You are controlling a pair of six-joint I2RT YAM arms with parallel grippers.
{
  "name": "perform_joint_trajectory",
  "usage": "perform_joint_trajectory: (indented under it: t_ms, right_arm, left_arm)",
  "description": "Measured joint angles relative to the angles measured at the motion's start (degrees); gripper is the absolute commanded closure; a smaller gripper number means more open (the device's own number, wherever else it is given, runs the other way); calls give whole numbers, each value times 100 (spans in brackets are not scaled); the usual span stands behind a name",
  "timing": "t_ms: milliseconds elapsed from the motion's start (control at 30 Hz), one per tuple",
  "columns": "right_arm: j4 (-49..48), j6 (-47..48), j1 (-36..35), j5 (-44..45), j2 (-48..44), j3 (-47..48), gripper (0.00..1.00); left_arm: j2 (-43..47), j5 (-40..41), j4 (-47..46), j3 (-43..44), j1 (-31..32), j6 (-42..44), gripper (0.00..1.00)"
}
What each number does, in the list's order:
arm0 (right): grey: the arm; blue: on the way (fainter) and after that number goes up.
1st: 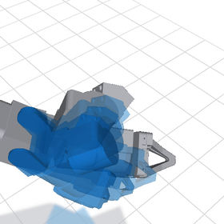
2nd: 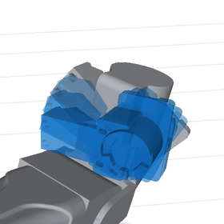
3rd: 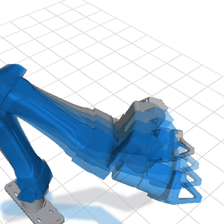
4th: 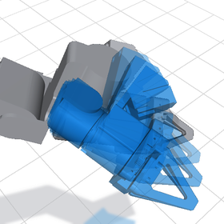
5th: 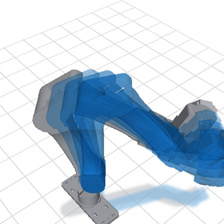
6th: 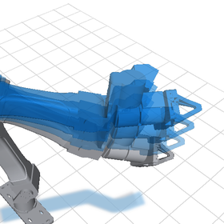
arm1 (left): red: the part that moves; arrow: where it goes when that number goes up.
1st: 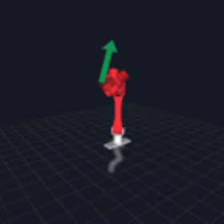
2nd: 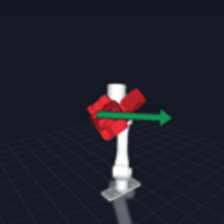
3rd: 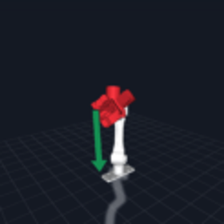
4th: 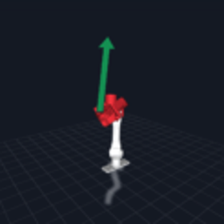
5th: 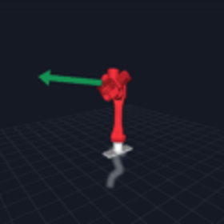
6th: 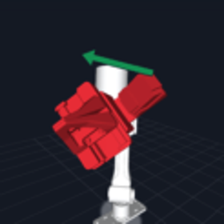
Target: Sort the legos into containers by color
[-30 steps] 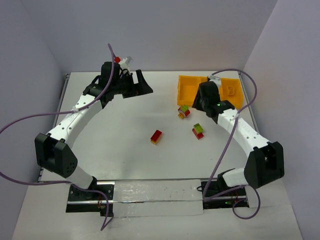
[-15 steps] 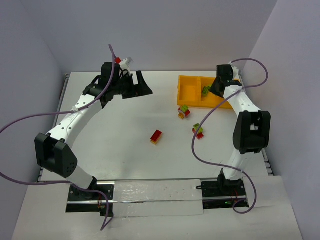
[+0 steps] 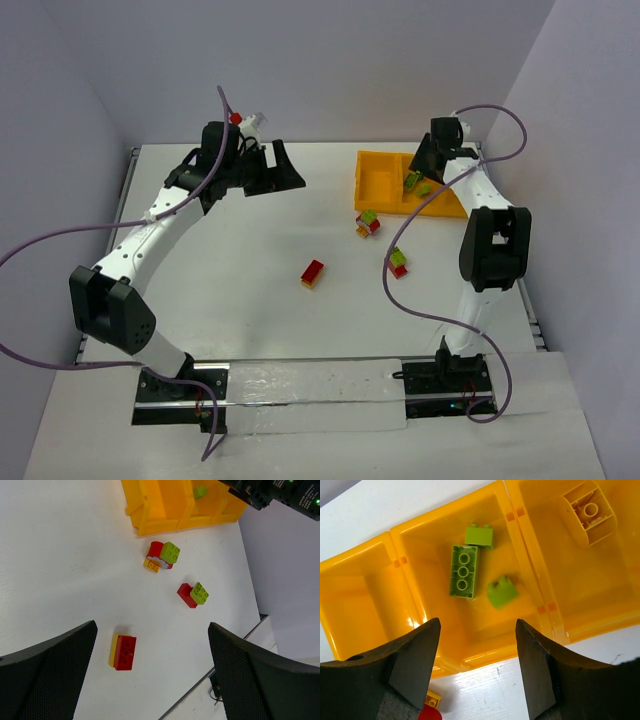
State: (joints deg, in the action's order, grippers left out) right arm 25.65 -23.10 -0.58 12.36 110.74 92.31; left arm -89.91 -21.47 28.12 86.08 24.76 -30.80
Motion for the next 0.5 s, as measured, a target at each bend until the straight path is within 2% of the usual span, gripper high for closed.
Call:
perform_joint_trajectory:
  t_ms: [133, 267, 500]
  right_arm:
    - [-25, 2, -6, -169, -324, -374, 32]
    - [-155, 61, -184, -382, -1376, -1518, 29]
    - [-168, 343, -1613, -773, -3337, -3285, 22]
  left_arm:
    - [0, 0, -4, -2, 0, -2, 1]
    - [-6, -8, -17, -2, 0, -6, 1]
    - [-163, -162, -163, -2, 0, -96, 1]
